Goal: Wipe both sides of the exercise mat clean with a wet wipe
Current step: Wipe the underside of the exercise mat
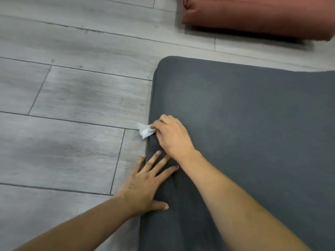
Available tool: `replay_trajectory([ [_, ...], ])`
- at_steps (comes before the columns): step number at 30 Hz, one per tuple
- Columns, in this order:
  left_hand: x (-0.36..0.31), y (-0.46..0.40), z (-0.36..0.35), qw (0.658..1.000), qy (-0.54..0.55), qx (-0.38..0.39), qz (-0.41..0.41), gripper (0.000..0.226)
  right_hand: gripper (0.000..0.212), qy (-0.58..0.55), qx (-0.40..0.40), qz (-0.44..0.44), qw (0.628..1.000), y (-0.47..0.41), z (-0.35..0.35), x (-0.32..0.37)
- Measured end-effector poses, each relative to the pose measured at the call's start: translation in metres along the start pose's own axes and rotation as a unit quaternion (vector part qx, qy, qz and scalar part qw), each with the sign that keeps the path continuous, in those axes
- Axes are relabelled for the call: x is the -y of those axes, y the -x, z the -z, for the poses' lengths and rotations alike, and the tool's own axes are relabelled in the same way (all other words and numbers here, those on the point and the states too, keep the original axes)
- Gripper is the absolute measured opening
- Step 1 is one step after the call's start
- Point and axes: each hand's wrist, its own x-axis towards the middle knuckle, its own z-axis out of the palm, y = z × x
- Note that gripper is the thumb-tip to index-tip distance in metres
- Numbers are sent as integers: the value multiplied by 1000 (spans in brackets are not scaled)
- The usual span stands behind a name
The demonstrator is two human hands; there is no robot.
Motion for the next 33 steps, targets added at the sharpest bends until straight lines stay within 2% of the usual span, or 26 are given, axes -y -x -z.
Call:
replay_trajectory([
  [1, -3, 2, 1, 1000, 3, -5, 3, 108, 19, 41, -21, -25, 999, 0, 9, -27],
  [4, -16, 13, 7, 999, 41, -21, 19, 97, 28, 97, -76, -244, 962, 16, 50, -94],
  [5, -18, 16, 9, 998, 50, -26, 24, 91, 29, 90, -75, -297, 948, 22, 58, -99],
  [7, -17, 24, 14, 998, 51, -38, 27, 79, 28, 83, -59, -325, 940, 23, 56, -73],
  [9, -14, 28, 7, 996, 55, -61, 27, 72, 27, 60, -34, -269, 961, 27, 40, -22],
  [12, -16, 33, -14, 991, 58, -119, 25, 73, 28, -9, 18, -129, 991, 53, 11, 44],
  [15, -21, 38, -36, 980, 81, -179, 44, 68, 26, -5, 41, -27, 999, 56, 21, 27],
  [17, -20, 44, -40, 973, 87, -208, 46, 63, 22, 73, 50, -56, 995, 48, 36, -11],
  [19, -16, 48, -42, 972, 91, -212, 41, 63, 24, 134, 26, -169, 976, 44, 51, -50],
  [21, -13, 50, -42, 973, 97, -206, 38, 63, 29, 122, -21, -274, 954, 45, 56, -60],
  [23, -16, 51, -41, 971, 115, -204, 47, 60, 27, 73, -40, -303, 949, 49, 48, -32],
  [25, -23, 50, -38, 968, 137, -200, 63, 58, 21, 11, -27, -252, 967, 61, 33, 11],
  [28, -28, 52, -37, 965, 150, -200, 80, 57, 17, -39, 29, -102, 994, 91, 15, 62],
  [31, -24, 54, -41, 967, 119, -214, 63, 57, 17, -1, 44, 18, 999, 94, 23, 37],
  [33, -20, 58, -44, 973, 105, -199, 47, 65, 12, 61, 21, 3, 998, 89, 34, -6],
])
